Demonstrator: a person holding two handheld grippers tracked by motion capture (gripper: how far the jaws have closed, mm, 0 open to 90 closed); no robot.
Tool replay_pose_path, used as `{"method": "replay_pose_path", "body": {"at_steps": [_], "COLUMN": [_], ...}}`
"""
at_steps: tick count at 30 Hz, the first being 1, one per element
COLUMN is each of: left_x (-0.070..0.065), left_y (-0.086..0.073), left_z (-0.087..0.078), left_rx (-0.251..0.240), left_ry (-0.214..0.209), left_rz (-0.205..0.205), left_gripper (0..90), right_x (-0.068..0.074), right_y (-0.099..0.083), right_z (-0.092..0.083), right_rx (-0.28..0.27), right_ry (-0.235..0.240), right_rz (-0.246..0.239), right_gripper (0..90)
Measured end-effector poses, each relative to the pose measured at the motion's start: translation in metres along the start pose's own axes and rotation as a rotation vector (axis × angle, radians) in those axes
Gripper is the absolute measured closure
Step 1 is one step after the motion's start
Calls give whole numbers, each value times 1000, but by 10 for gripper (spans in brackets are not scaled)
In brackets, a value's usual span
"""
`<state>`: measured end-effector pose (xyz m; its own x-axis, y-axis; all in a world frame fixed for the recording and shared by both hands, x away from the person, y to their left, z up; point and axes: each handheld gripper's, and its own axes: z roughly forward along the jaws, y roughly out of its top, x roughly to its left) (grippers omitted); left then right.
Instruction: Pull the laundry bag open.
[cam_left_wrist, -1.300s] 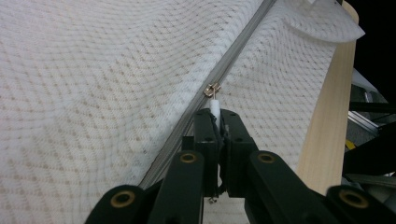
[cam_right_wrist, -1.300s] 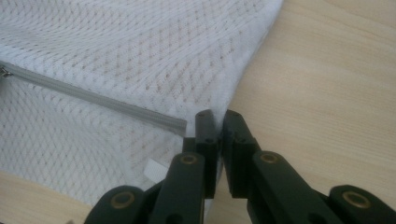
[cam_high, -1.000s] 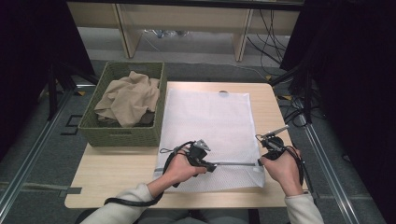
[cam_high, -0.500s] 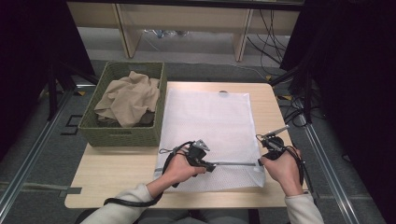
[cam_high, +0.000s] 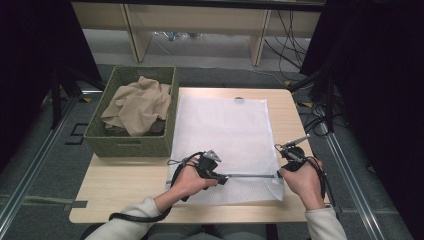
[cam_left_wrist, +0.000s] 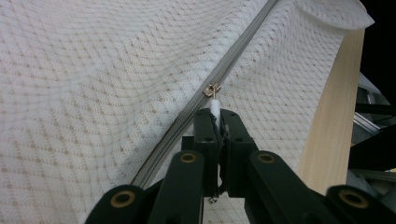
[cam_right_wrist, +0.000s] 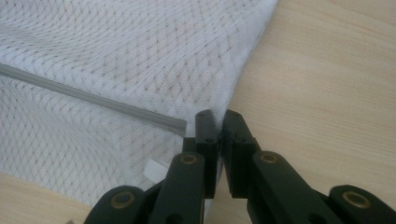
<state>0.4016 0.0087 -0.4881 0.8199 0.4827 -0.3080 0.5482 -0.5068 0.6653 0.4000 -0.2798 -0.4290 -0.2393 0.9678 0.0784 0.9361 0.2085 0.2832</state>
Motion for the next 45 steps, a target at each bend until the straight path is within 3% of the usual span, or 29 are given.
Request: {"method": "replay_pose_path", "body": {"at_steps": [12,15,16,30,34,36,45], "left_x": [4,5,5,5,6,7,10], "left_y": [-4,-5,-5,-5,-6,-8,-9], "left_z": [-5,-7,-7,-10,-11,-13,-17], "left_rx": [-7,1,-5,1,24,12,22], "left_ry": [0,13,7,-2,33,20,21], "left_rz": [-5,-9,-5,-15,-3,-34,-31], "left_gripper": [866,865,866,866,866,866,865], "right_x": [1,-1,0,1,1,-3,1], "right_y": [0,-1,0,0,0,0,0], "right_z": [-1,-1,-2,0,0,-1,2], "right_rx": [6,4,5,5,-2,-3,4], "right_ry": [7,-16,-2,-1,-14,-14,-7], "right_rz": [3,-10,14,8,-6,2,4], "right_gripper": [866,866,866,866,866,866,866]}}
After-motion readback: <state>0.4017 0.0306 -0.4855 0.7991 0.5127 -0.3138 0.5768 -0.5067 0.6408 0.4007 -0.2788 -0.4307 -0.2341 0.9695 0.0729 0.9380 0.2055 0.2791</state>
